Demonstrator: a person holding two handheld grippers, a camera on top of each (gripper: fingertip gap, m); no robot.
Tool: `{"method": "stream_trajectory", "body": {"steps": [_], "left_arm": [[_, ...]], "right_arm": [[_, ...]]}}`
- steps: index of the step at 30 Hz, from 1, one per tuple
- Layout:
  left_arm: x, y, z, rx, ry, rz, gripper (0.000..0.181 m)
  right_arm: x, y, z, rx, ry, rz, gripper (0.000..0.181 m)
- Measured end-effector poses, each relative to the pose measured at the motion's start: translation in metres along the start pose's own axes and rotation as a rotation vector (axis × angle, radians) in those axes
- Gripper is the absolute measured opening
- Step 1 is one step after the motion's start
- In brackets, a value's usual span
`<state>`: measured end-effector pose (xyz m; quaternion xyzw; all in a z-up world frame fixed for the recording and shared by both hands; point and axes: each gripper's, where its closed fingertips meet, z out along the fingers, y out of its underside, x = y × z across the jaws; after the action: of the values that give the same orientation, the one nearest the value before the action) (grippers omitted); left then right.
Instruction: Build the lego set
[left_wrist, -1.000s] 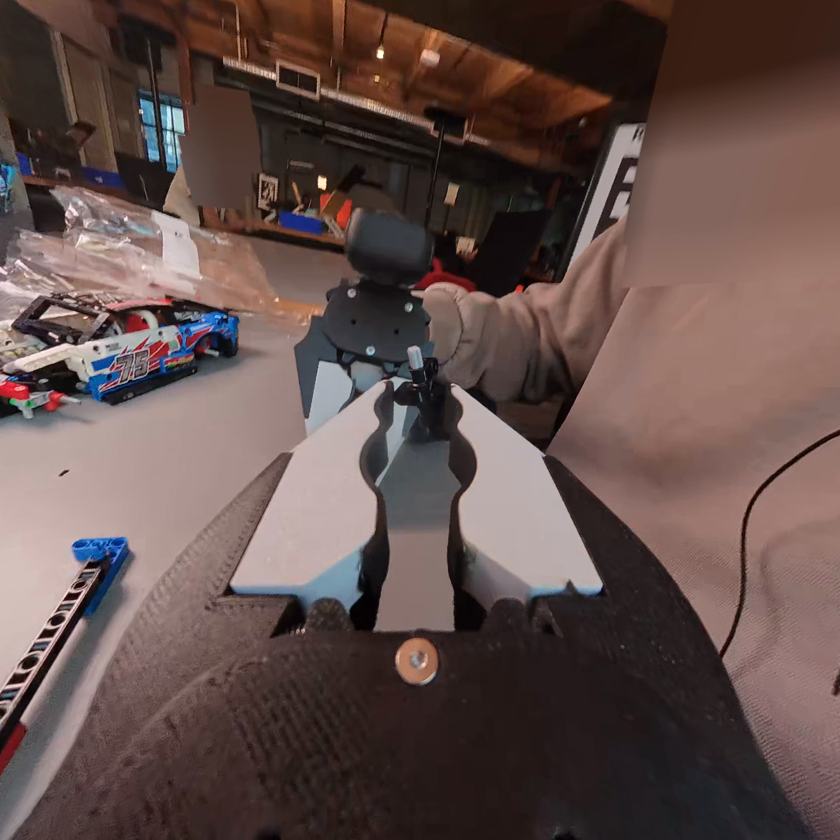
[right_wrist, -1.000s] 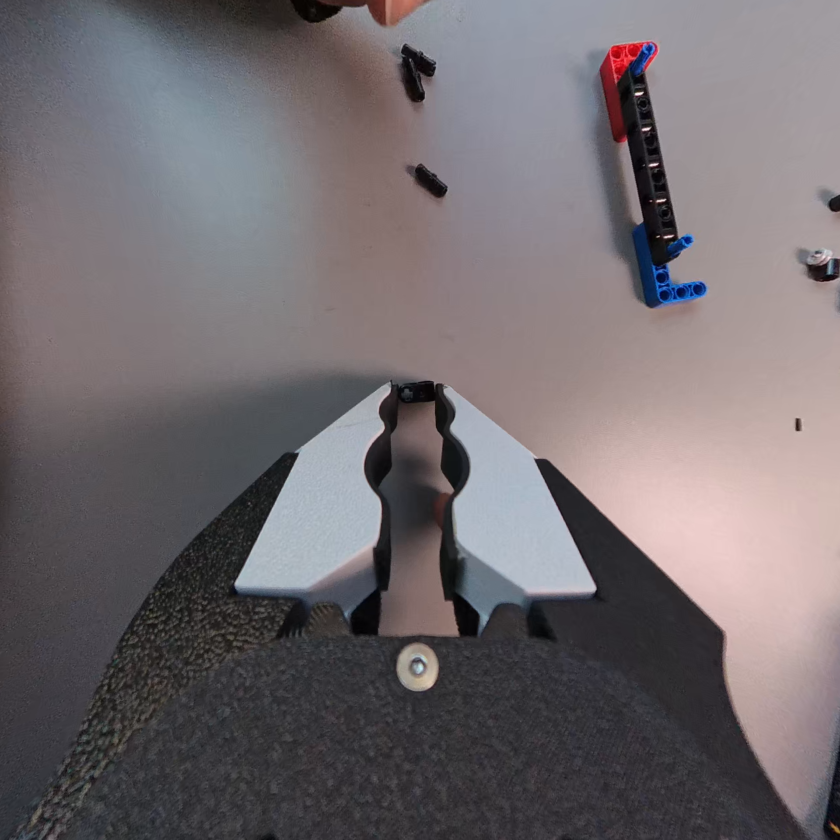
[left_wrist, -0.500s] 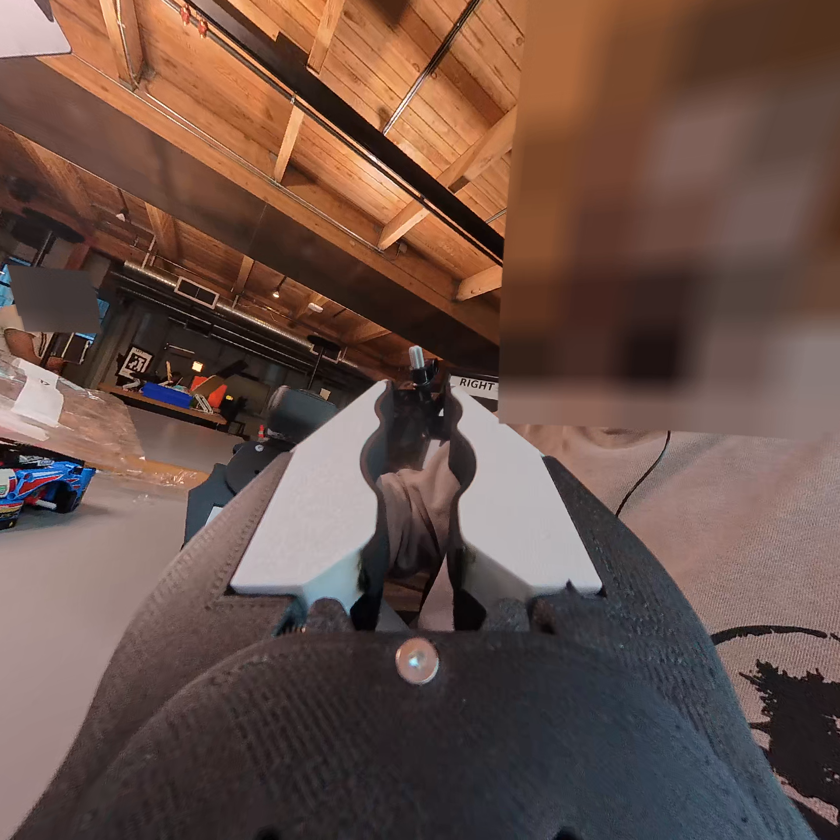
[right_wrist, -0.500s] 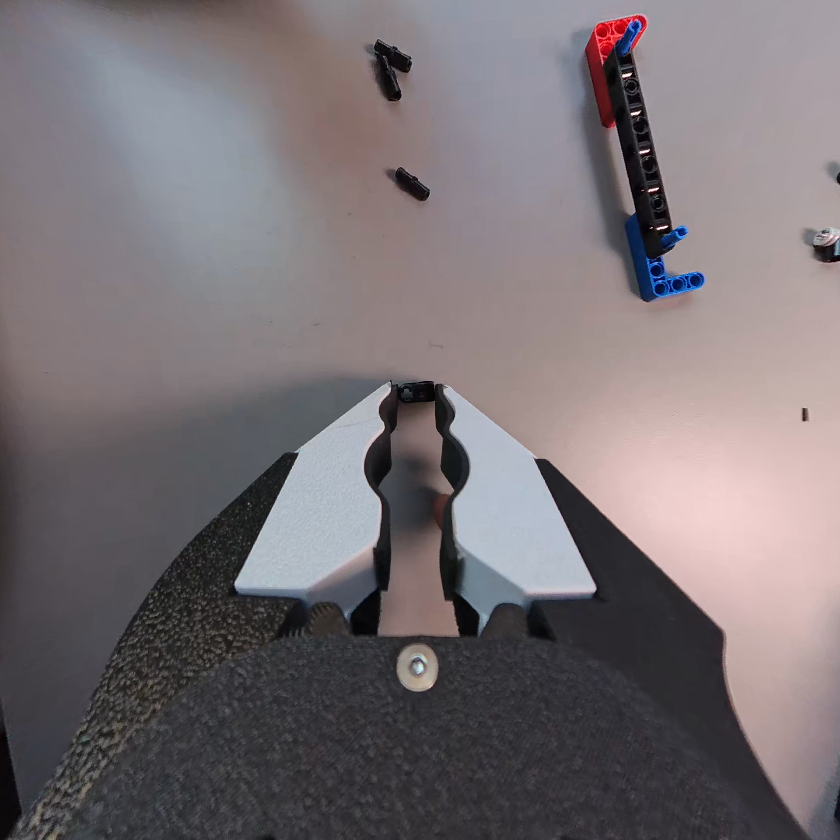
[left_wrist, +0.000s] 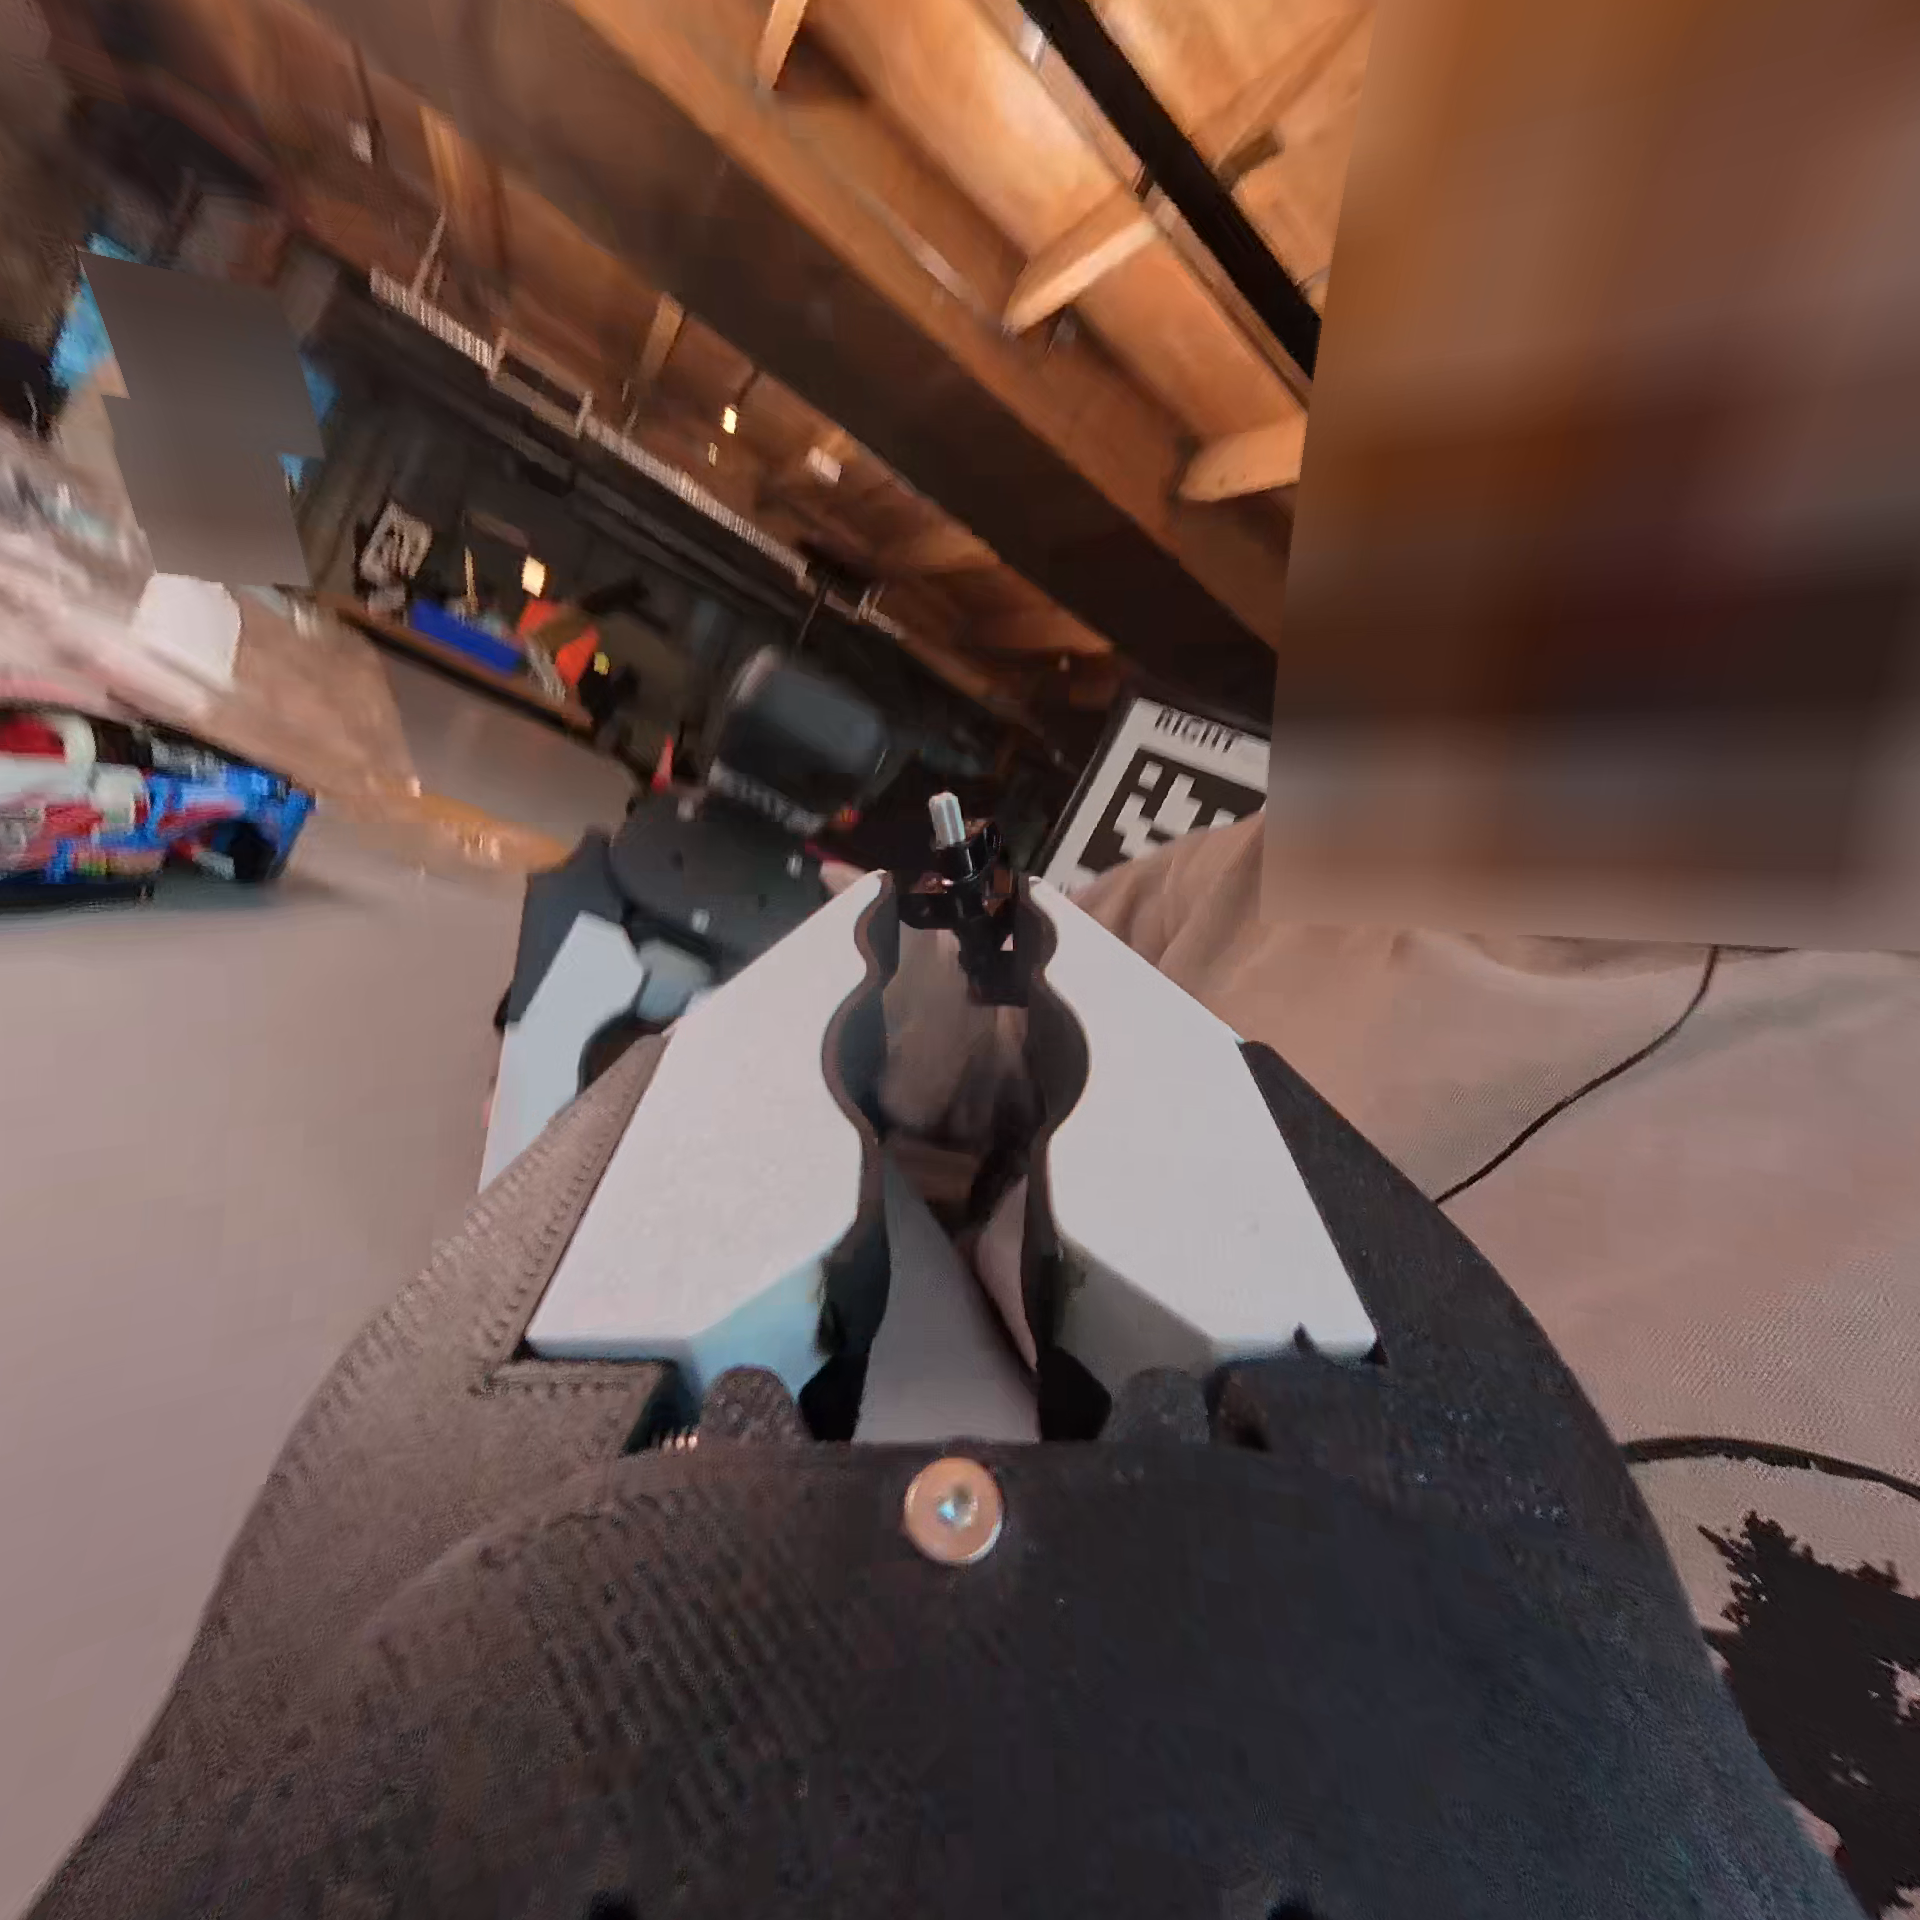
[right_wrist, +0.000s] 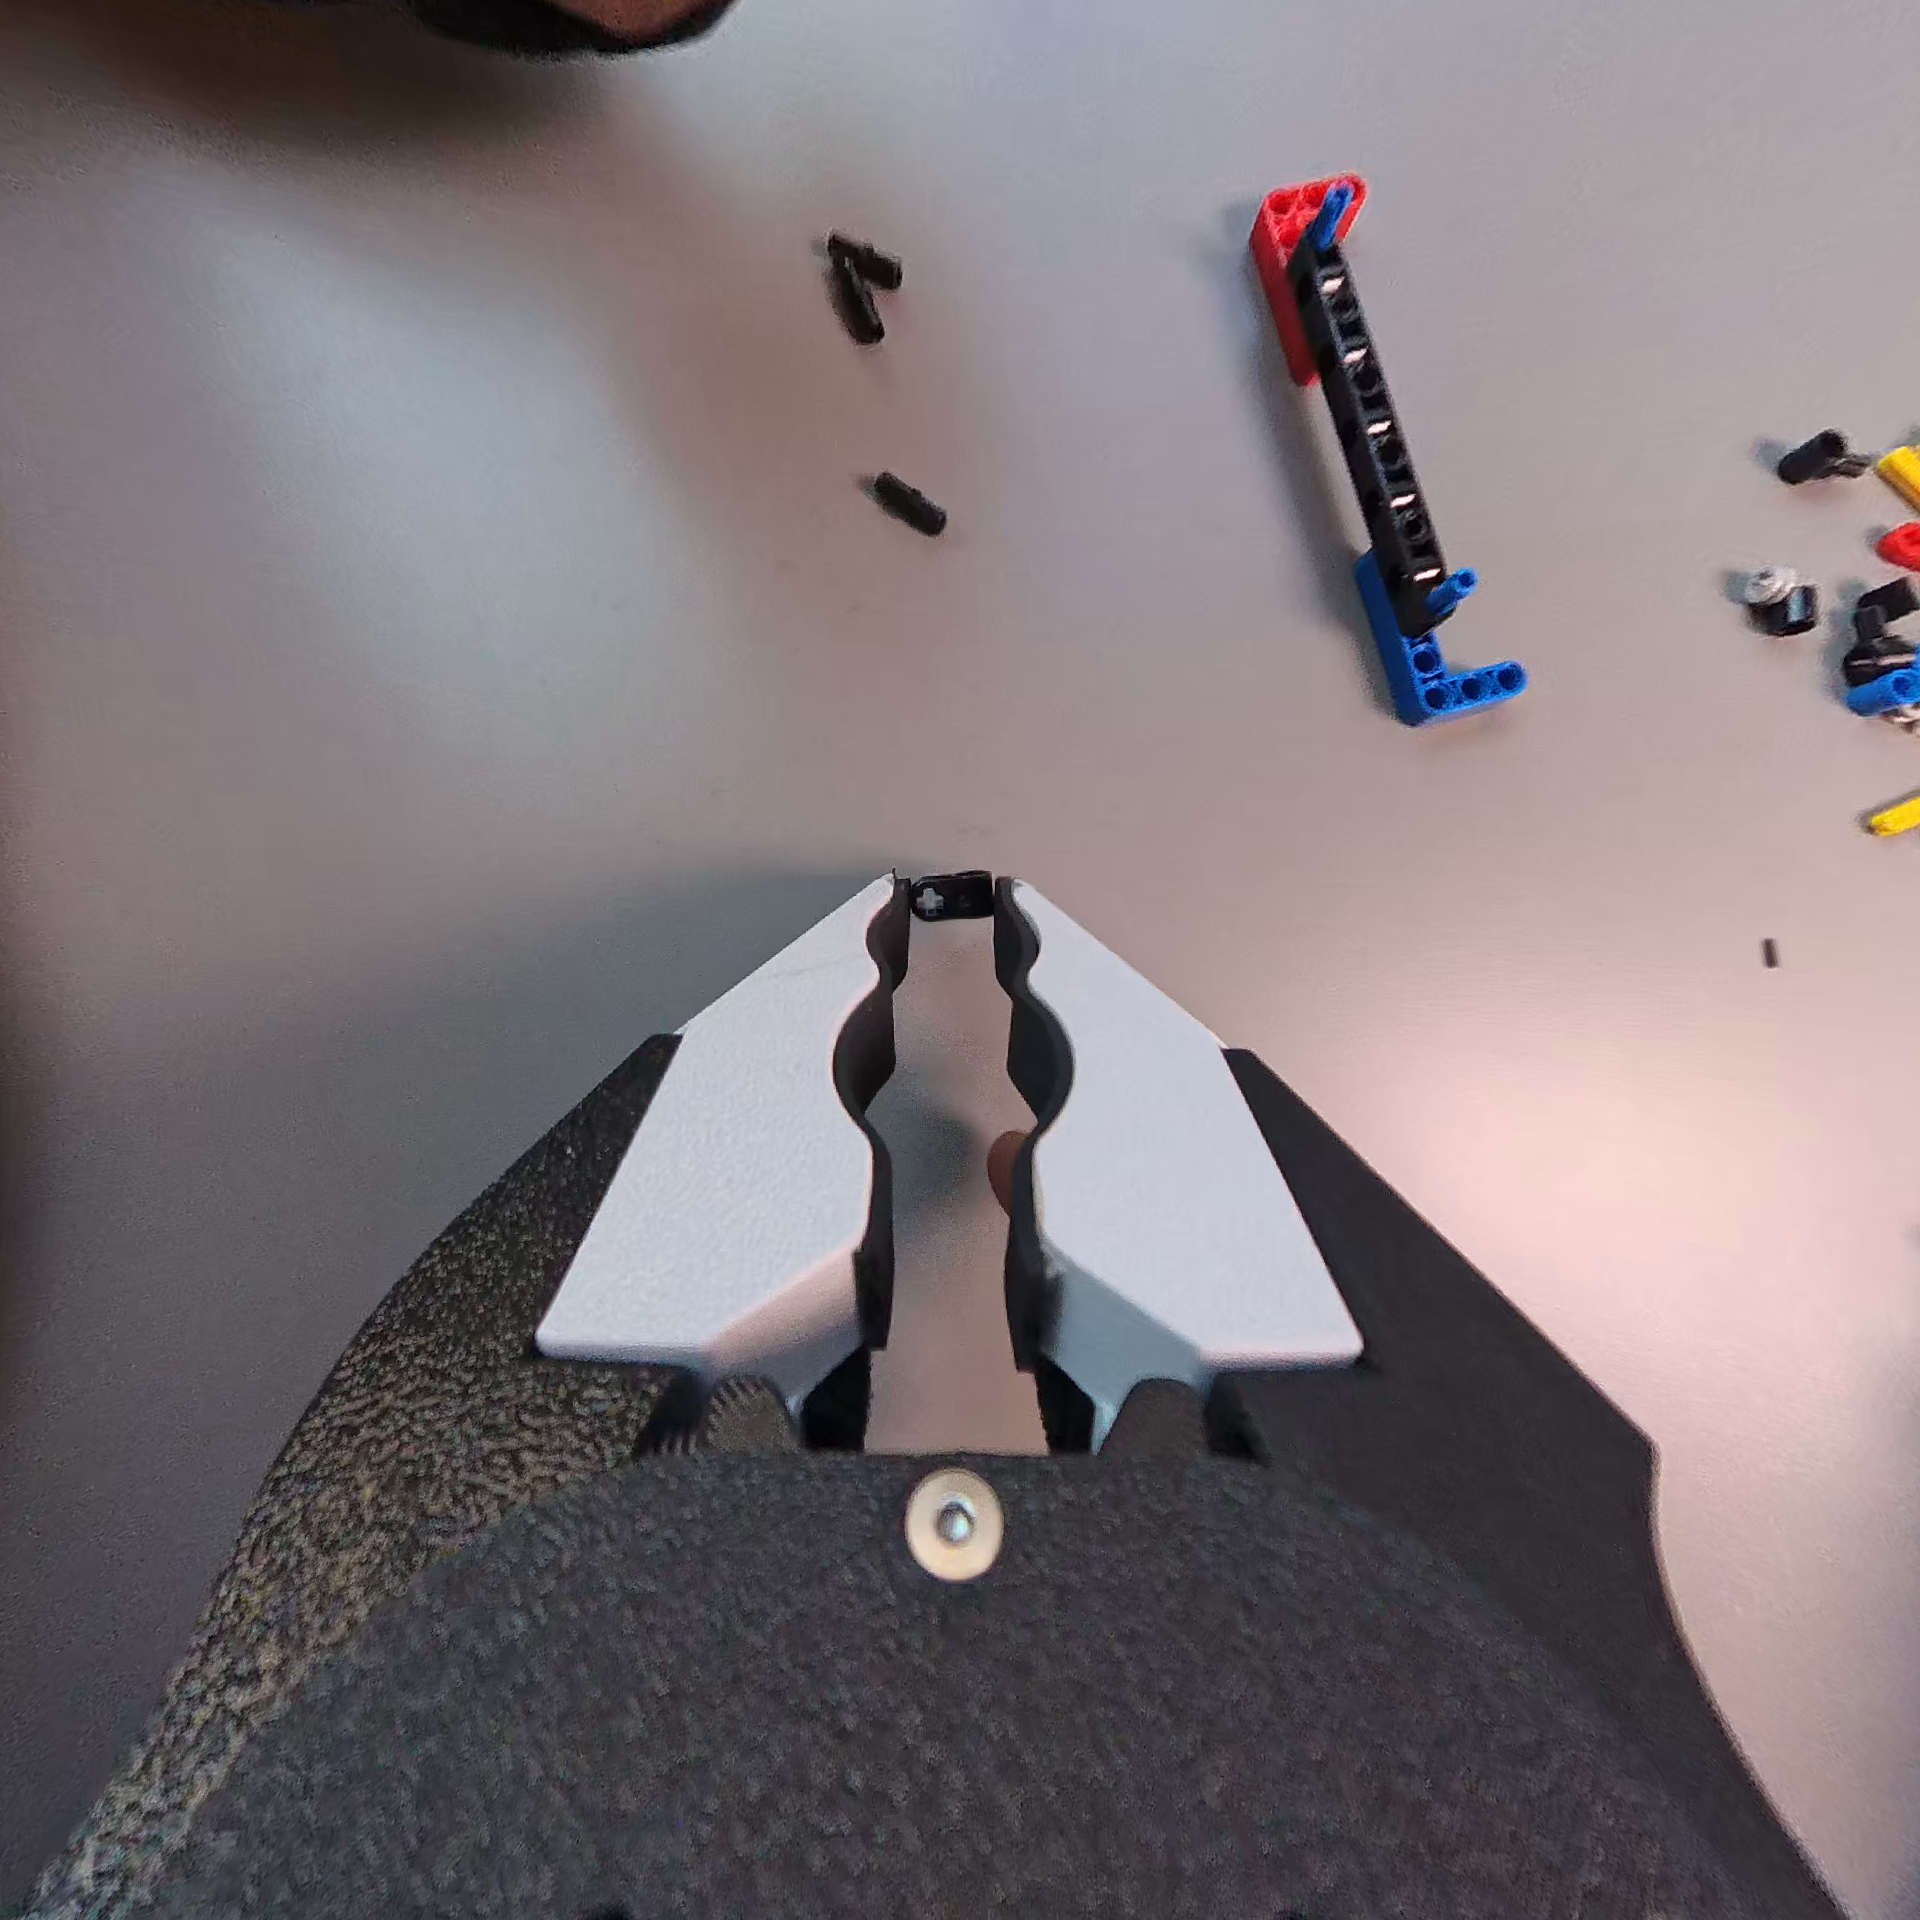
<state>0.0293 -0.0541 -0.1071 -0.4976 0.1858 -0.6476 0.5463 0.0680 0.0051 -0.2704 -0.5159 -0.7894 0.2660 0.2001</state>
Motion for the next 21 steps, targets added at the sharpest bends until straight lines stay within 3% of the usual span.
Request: {"method": "stream_trajectory", "body": {"steps": [5, 7, 11, 14, 21], "left_arm": [[-0.032, 0.093, -0.015, -0.595, -0.209, -0.231, 0.02], [-0.033, 0.118, -0.022, -0.734, -0.23, -0.268, 0.02], [-0.034, 0.143, -0.025, -0.882, -0.235, -0.268, 0.02], [-0.033, 0.15, -0.022, -0.911, -0.219, -0.274, 0.02], [-0.047, 0.159, -0.032, -1.07, -0.331, -0.074, 0.021]], "right_arm": [[-0.002, -0.032, -0.032, 0.236, -0.015, -0.052, 0.014], [-0.015, -0.04, -0.041, 0.307, -0.058, -0.118, 0.014], [-0.043, -0.042, -0.038, 0.327, -0.158, -0.198, 0.014], [-0.057, -0.039, -0.029, 0.322, -0.202, -0.223, 0.014], [-0.044, -0.004, -0.006, 0.087, -0.152, -0.223, 0.014]]}}
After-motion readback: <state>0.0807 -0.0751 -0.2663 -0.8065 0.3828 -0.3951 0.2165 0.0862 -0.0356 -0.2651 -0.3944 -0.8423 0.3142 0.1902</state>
